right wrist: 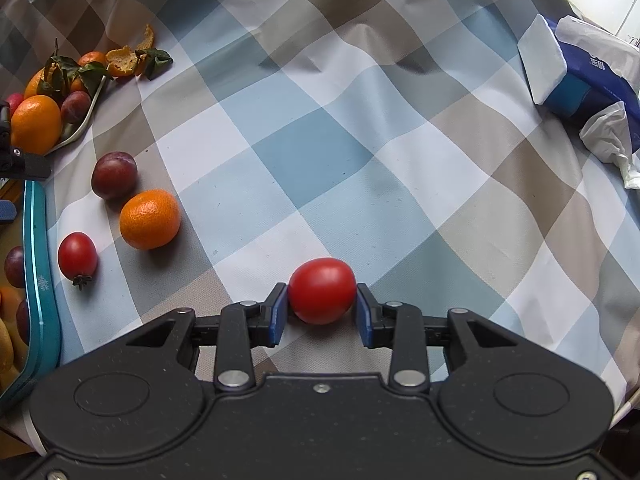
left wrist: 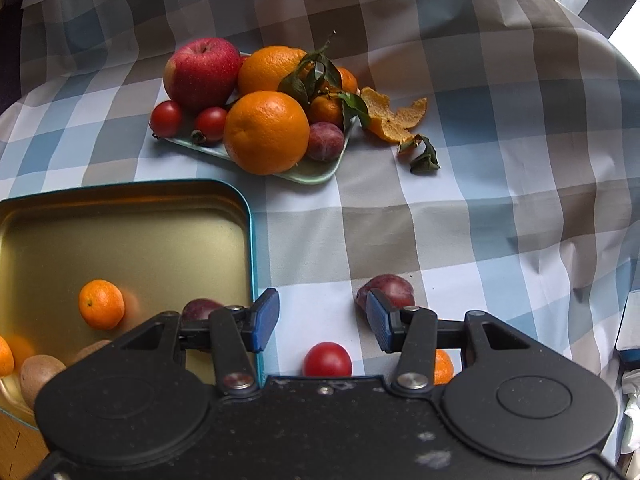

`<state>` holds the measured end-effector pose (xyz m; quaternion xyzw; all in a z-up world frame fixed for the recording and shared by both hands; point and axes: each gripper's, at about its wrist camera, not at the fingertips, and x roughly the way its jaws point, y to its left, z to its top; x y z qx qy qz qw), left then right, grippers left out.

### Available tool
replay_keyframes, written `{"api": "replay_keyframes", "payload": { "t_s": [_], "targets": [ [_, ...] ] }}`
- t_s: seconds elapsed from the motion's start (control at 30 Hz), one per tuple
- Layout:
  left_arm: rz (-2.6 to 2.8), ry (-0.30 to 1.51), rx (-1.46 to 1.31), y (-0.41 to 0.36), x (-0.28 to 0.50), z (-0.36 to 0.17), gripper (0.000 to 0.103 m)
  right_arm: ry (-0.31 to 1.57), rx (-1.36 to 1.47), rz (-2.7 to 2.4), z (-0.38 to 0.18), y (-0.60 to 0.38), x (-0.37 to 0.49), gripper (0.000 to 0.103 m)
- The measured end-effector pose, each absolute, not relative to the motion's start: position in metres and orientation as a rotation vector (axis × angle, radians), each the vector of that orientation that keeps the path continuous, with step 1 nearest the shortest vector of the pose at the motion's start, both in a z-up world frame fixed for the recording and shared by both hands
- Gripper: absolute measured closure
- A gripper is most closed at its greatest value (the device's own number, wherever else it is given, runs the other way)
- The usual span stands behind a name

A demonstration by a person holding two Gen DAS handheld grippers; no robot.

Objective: Organize fruits
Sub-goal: 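Lift the red tomato with the right gripper while the left gripper moves toward a mandarin, then close the left gripper on a second red tomato while the right gripper holds its tomato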

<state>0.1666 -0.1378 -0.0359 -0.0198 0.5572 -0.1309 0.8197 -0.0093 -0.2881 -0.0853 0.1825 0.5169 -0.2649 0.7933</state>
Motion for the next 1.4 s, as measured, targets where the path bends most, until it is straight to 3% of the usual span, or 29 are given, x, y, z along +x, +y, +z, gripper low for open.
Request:
{"api": "replay_keyframes", "payload": {
  "t_s": [1.1, 1.27, 1.37, 1.4],
  "targets": [
    [-0.273, 1.354, -0.033, -0.154, 0.159, -0.084, 0.058, 1.079, 0.364, -0.578, -0.088, -0.281, -0.011, 0.053],
    [-0.25, 1.342, -0.037, -0.153, 0.158, -0.084, 0.07, 1.067, 0.372, -0.567, -0.088, -0.284, -0.012, 0.052],
    [-0.252, 1.341, -0.055, -0.15, 0.159, -0.084, 0.071, 1.058, 0.382, -0.582, -0.088, -0.284, -0.012, 0.053],
    [-0.253, 1.343, -0.061, -0.149, 0.159, -0.084, 0.071, 1.059, 0.361, -0.58, -0.087, -0.283, -0.012, 0.058]
  ]
}}
